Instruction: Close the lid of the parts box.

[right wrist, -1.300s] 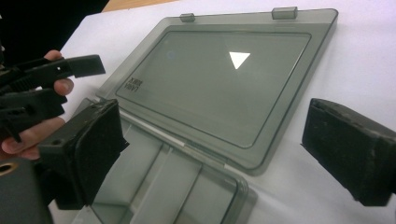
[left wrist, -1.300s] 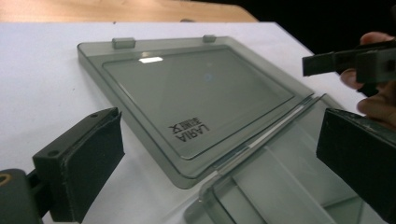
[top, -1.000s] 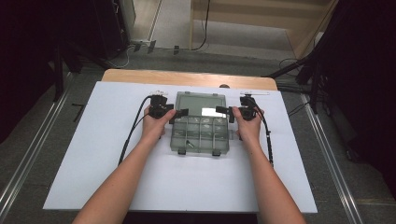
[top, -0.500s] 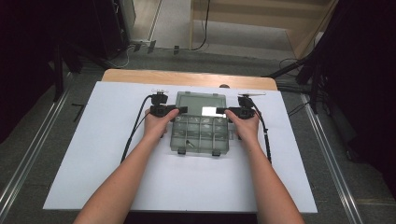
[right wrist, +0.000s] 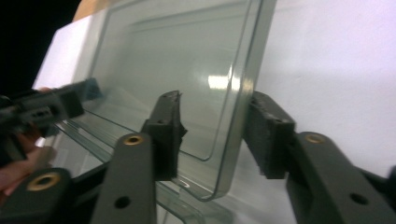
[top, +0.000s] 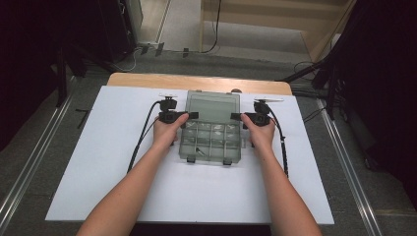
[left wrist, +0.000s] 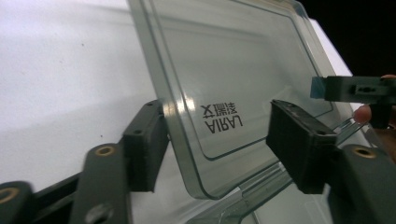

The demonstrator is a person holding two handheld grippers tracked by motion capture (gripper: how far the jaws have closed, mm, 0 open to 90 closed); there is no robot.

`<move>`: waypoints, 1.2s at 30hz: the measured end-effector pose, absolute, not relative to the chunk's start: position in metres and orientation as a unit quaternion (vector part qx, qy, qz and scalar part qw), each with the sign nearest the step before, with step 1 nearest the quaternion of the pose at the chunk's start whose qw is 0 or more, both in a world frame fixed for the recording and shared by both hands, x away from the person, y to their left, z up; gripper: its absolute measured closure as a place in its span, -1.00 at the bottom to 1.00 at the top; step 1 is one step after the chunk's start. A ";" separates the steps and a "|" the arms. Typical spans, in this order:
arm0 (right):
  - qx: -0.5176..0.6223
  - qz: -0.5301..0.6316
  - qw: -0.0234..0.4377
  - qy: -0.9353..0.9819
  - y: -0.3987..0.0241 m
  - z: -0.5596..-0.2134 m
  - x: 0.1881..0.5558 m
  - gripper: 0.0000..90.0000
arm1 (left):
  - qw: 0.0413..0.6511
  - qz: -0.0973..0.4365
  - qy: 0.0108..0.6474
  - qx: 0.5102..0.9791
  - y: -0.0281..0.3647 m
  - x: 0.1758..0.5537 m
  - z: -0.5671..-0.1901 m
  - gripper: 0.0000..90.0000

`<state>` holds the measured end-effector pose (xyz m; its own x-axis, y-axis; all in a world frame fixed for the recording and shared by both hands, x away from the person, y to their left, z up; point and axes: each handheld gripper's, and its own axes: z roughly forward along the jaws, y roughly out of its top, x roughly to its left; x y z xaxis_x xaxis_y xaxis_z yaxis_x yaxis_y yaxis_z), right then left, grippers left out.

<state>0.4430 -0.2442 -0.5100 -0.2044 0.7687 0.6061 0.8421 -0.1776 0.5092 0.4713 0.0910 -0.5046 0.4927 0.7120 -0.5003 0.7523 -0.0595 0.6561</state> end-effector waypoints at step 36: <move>-0.524 -0.485 -0.065 -0.697 -0.251 -0.497 0.420 0.76 | 0.515 0.046 0.462 0.721 0.109 0.465 -0.482 0.62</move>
<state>0.4199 -0.2507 -0.4967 -0.4427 0.7934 0.4178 0.6668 -0.0202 0.7450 0.4645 0.1094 -0.4820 0.5696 0.7131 -0.4086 0.6174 -0.0431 0.7855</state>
